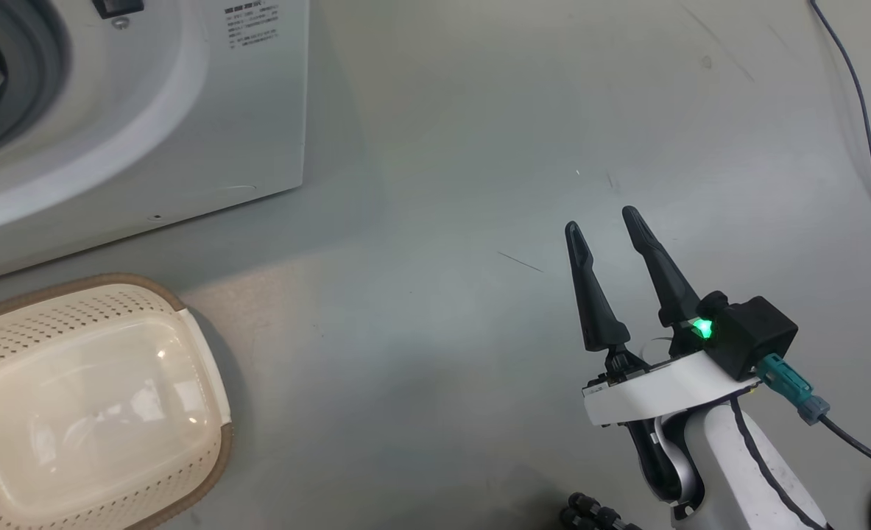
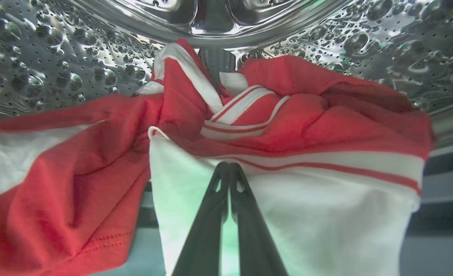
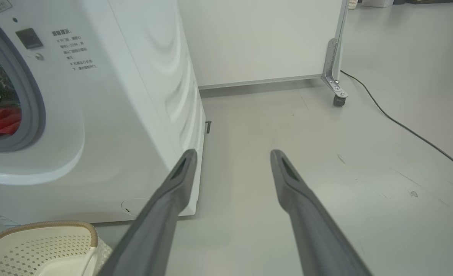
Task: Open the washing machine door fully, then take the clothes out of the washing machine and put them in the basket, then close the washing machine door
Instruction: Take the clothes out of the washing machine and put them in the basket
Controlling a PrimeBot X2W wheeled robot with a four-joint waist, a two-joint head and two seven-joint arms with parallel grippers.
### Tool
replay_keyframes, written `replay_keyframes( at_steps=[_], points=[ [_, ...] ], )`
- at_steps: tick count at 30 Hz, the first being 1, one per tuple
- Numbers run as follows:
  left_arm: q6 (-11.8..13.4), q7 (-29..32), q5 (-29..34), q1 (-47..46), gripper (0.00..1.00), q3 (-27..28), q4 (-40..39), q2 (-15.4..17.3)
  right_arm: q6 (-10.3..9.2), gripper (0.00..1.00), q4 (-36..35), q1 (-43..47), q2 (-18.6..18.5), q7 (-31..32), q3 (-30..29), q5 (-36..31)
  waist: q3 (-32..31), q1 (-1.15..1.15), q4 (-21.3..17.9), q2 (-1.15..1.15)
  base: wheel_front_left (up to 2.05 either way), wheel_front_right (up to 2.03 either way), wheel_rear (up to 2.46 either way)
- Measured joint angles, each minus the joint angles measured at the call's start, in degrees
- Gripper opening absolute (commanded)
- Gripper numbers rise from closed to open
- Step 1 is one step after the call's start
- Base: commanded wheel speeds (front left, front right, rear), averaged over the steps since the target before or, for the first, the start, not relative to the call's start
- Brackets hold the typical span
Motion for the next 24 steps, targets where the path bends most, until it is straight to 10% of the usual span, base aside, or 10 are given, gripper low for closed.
replay_keyframes(
  at_steps=[24],
  points=[
    [-7.59,-13.92,-2.13,6.82,0.0,-1.75,1.51,-4.21,0.59,1.0,2.15,0.23,-0.14,0.0,-2.61,-2.1,-5.91,0.0,6.98,0.0,0.0,0.0,0.0]
  ],
)
